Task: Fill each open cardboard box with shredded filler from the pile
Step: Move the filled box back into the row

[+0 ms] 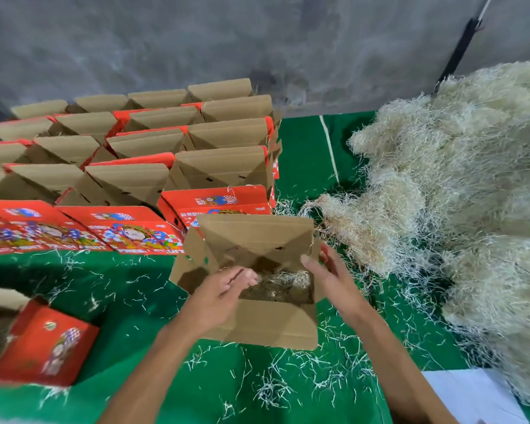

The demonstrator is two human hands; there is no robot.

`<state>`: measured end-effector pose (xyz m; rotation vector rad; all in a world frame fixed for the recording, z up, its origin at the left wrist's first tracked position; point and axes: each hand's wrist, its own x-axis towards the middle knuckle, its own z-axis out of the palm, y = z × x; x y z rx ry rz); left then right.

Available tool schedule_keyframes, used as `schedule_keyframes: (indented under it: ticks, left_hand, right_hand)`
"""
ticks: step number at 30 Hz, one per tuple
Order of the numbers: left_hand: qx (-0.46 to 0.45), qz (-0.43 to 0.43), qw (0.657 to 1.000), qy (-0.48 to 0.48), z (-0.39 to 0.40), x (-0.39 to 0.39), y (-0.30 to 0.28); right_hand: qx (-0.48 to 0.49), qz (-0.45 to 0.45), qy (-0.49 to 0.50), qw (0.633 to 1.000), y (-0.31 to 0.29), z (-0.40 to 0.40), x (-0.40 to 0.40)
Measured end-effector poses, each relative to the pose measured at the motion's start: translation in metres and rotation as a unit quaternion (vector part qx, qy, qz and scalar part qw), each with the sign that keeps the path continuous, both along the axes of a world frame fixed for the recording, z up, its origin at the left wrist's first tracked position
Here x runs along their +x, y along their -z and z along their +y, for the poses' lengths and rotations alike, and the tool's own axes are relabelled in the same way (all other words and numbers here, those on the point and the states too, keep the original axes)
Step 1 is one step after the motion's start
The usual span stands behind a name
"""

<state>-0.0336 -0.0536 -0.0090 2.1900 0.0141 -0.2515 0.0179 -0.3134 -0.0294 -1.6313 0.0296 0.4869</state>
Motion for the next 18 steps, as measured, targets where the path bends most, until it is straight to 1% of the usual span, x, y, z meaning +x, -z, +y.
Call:
schedule_keyframes:
  ticks: [2,6,8,10,12,14,16,18]
  left_hand:
    - [0.012,0.015,1.000,-0.025,0.002,-0.010,0.003]
    - [0.134,0.006,0.990,-0.040,0.008,-0.029,-0.007]
    - [0.145,0.016,0.989,-0.033,0.011,-0.042,-0.014]
    - [0.144,0.056,0.988,-0.018,0.014,-0.058,-0.018]
    - [0.169,0.108,0.980,-0.003,0.014,-0.072,-0.021]
    - [0.235,0.095,0.967,0.036,0.011,-0.081,-0.016]
    - [0.294,0.052,0.952,0.070,0.006,-0.079,-0.010]
    - [0.341,0.007,0.938,0.064,0.011,-0.076,-0.011]
  right_hand:
    - [0.002,0.008,-0.017,1.000,-0.001,0.007,0.005]
    - [-0.005,0.024,-0.033,0.999,-0.002,0.025,0.011]
    - [-0.017,0.017,-0.048,0.999,-0.001,0.030,0.013]
    - [-0.039,0.009,-0.055,0.998,0.002,0.033,0.014]
    - [-0.059,0.013,-0.059,0.996,0.004,0.039,0.017]
    - [-0.071,0.016,-0.066,0.995,0.003,0.047,0.018]
    - [-0.085,0.006,-0.067,0.994,0.002,0.051,0.019]
    - [-0.085,-0.004,-0.067,0.994,0.001,0.059,0.018]
